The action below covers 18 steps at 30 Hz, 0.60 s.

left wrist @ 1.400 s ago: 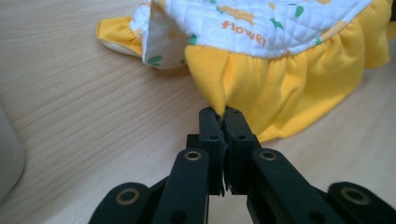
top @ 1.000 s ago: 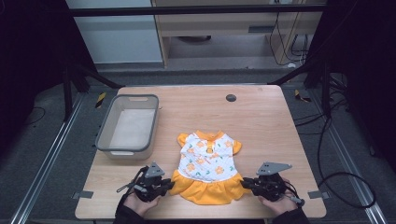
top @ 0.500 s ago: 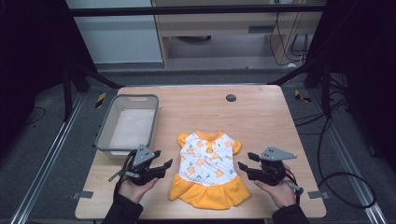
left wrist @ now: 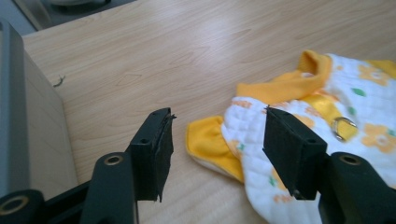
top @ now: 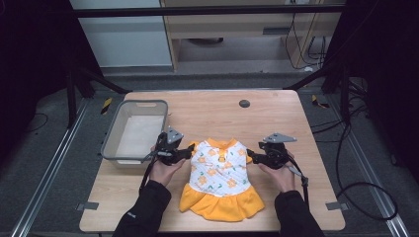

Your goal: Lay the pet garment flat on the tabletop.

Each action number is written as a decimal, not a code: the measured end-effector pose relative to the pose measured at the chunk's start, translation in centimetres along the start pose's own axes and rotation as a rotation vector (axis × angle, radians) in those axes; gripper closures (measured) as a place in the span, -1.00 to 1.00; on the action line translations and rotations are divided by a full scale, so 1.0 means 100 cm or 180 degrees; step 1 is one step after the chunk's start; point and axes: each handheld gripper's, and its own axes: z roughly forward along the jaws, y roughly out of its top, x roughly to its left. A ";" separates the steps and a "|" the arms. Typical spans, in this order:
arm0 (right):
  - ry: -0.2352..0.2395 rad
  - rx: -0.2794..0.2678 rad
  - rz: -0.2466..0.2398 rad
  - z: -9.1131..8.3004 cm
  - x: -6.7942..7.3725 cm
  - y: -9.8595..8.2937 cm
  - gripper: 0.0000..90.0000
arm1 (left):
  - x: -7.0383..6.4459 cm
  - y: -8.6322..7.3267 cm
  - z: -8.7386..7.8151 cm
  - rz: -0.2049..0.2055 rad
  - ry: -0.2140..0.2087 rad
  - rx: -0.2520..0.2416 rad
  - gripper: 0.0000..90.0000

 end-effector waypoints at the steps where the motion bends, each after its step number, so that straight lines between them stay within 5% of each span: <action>1: -0.0004 0.0021 0.0038 0.006 -0.002 0.000 -0.09 | 0.001 -0.001 0.007 -0.0032 0.0001 0.0006 -0.03; 7: -0.0078 0.0137 0.0149 0.035 -0.011 -0.002 -0.09 | 0.005 -0.010 0.051 -0.0142 0.0035 0.0307 -0.02; 12: -0.0076 0.0222 0.0130 0.044 -0.010 -0.005 -0.02 | 0.001 -0.019 0.060 -0.0105 -0.0012 0.0379 0.04; 15: -0.0081 0.0318 0.0052 0.051 -0.003 -0.009 0.12 | -0.001 -0.021 0.060 -0.0224 -0.0065 0.0357 0.17; 18: -0.0039 0.0328 0.0091 0.051 -0.003 -0.009 0.24 | -0.002 -0.021 0.060 -0.0205 -0.0077 0.0363 0.28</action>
